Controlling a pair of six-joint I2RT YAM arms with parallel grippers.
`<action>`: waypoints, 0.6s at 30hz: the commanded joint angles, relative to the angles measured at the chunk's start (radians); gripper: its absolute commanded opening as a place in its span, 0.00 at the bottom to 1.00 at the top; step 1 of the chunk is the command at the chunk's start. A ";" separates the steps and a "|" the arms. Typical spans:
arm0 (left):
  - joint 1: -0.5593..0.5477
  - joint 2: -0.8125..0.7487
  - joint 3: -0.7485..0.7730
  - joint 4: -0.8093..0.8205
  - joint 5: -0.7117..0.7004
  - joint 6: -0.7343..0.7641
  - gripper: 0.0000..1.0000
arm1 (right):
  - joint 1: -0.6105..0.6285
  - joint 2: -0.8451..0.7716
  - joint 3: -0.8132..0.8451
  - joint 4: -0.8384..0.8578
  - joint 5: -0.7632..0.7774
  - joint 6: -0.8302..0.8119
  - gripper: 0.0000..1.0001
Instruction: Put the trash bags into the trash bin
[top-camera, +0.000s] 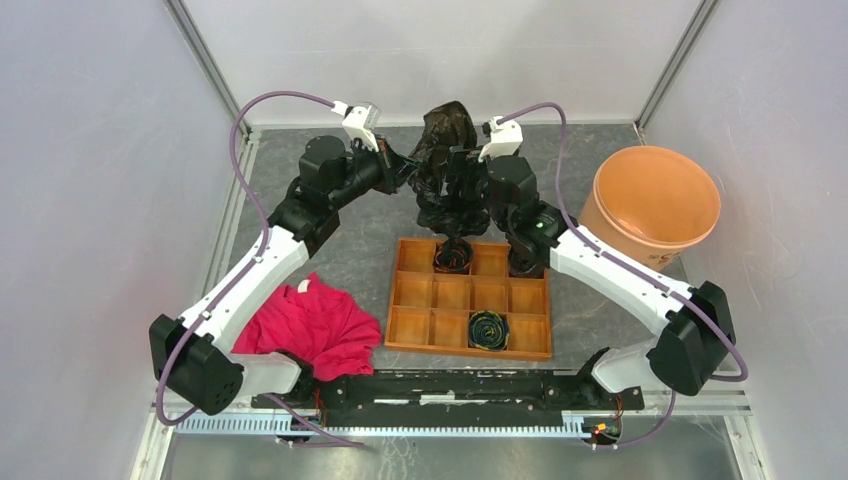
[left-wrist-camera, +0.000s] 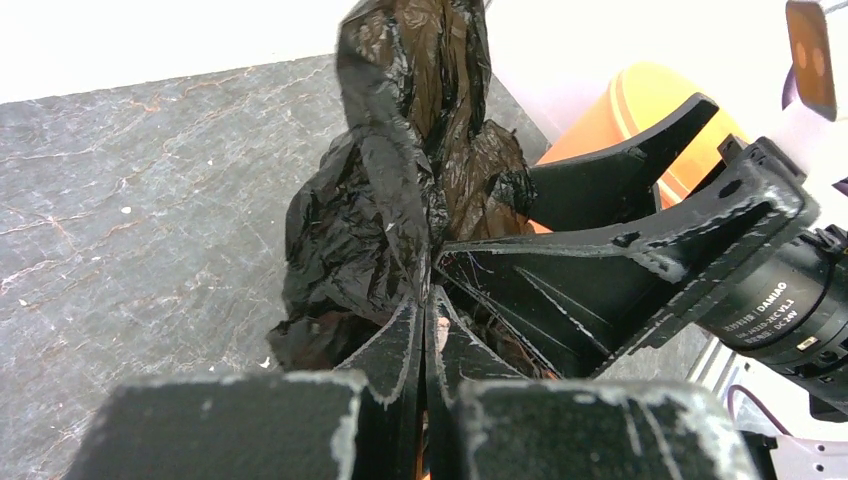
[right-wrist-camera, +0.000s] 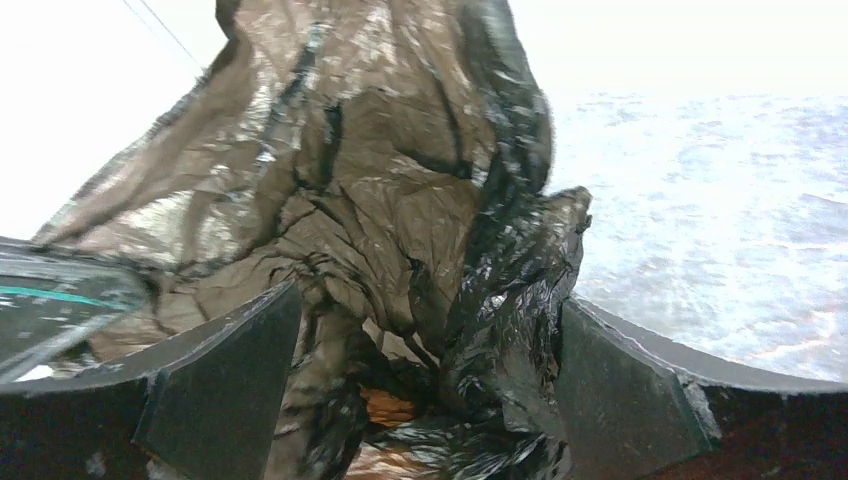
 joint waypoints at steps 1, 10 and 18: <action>0.000 -0.022 -0.003 0.031 -0.026 0.046 0.02 | -0.016 -0.028 0.024 -0.071 0.089 -0.105 0.94; 0.001 -0.042 -0.003 0.026 -0.062 0.065 0.02 | -0.127 -0.108 -0.067 -0.065 -0.167 -0.261 0.98; 0.001 -0.047 -0.007 0.026 -0.064 0.073 0.02 | -0.174 -0.049 -0.119 0.011 -0.358 -0.344 0.98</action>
